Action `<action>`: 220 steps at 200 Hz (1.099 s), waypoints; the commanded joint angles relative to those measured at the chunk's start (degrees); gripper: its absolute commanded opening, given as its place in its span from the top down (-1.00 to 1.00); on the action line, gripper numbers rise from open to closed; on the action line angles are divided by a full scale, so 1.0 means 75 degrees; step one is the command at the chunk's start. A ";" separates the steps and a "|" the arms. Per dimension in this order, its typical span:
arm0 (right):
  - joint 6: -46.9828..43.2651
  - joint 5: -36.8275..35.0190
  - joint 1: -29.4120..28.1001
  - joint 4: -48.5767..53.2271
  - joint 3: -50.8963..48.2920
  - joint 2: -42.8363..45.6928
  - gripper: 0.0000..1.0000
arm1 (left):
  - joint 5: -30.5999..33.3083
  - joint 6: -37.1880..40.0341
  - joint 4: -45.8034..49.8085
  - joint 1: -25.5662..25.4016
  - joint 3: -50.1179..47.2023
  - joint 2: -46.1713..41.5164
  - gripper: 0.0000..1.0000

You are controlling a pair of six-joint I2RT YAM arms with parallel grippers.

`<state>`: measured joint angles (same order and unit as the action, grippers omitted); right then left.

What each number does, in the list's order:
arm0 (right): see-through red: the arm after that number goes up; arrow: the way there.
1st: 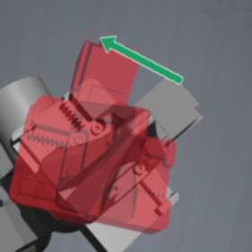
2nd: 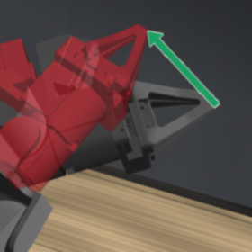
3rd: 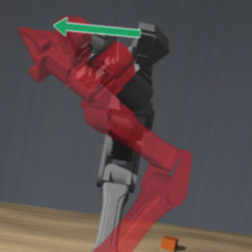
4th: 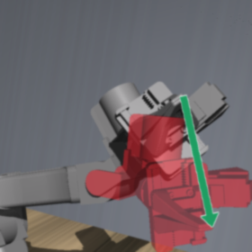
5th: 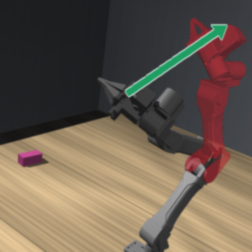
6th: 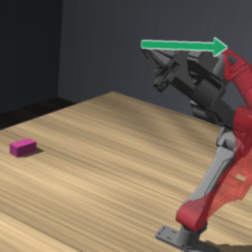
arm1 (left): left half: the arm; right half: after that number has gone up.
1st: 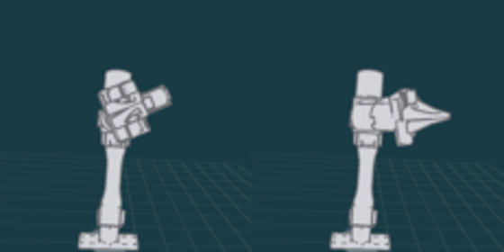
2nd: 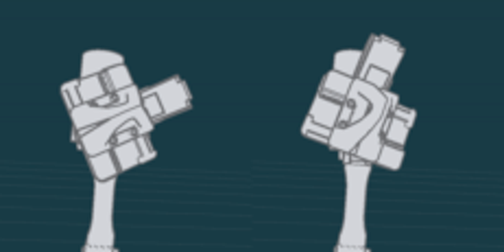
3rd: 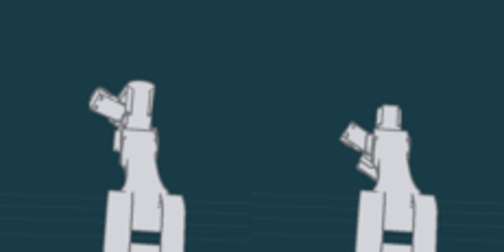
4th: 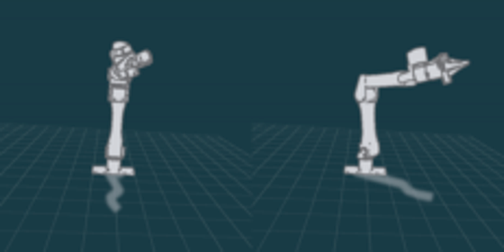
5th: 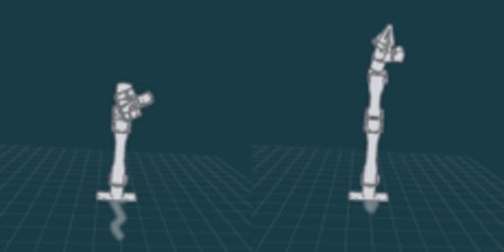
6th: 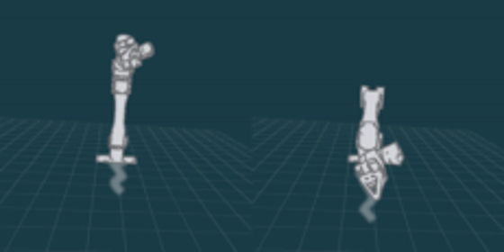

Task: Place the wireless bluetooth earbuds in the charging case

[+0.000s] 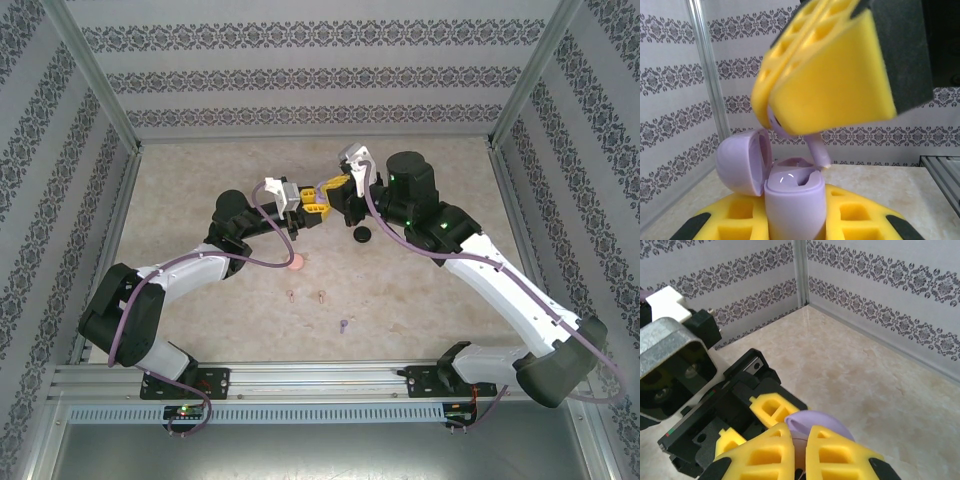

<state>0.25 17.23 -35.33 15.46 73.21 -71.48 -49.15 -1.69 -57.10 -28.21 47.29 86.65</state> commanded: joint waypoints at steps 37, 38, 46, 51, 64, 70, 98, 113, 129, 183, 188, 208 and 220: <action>0.0367 0.0249 0.0070 -0.0338 -0.0035 0.0516 0.87 | -0.0390 -0.0086 -0.0234 -0.0200 0.0190 0.0007 1.00; 0.0372 0.0241 0.0064 -0.0339 -0.0041 0.0529 0.87 | -0.0387 -0.0094 -0.0236 -0.0200 0.0189 0.0016 1.00; 0.0407 0.0223 0.0059 -0.0376 -0.0117 0.0657 0.87 | -0.0394 -0.0140 -0.0279 -0.0202 0.0197 0.0055 1.00; 0.0415 0.0194 0.0044 -0.0388 -0.0152 0.0724 0.87 | -0.0394 -0.0169 -0.0296 -0.0201 0.0199 0.0067 1.00; 0.0412 0.0073 -0.0012 -0.0393 -0.0249 0.0872 0.87 | -0.0386 -0.0208 -0.0298 -0.0207 0.0233 0.0097 1.00; 0.0394 0.0011 -0.0043 -0.0401 -0.0288 0.0924 0.86 | -0.0394 -0.0214 -0.0306 -0.0203 0.0235 0.0118 1.00; 0.0310 -0.0164 -0.0167 -0.0389 -0.0406 0.0985 0.86 | -0.0373 -0.0266 -0.0364 -0.0200 0.0265 0.0155 1.00; 0.0304 -0.0212 -0.0199 -0.0404 -0.0477 0.0916 0.86 | -0.0364 -0.0301 -0.0408 -0.0200 0.0279 0.0184 1.00; 0.0299 -0.0214 -0.0247 -0.0443 -0.0558 0.0826 0.86 | -0.0360 -0.0325 -0.0425 -0.0207 0.0288 0.0192 1.00; 0.0274 -0.0344 -0.0297 -0.0616 -0.0765 0.0581 0.86 | -0.0367 -0.0337 -0.0437 -0.0200 0.0292 0.0175 1.00; 0.0271 -0.0356 -0.0296 -0.0625 -0.0782 0.0558 0.86 | -0.0364 -0.0337 -0.0439 -0.0203 0.0289 0.0175 1.00; 0.0248 -0.0398 -0.0292 -0.0632 -0.0752 0.0493 0.86 | -0.0371 -0.0325 -0.0437 -0.0200 0.0287 0.0177 1.00; 0.0230 -0.0413 -0.0282 -0.0634 -0.0723 0.0475 0.87 | -0.0373 -0.0325 -0.0433 -0.0201 0.0272 0.0180 1.00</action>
<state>2.44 15.46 -36.93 12.99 67.83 -67.57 -50.57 -3.49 -57.41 -29.19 48.01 87.81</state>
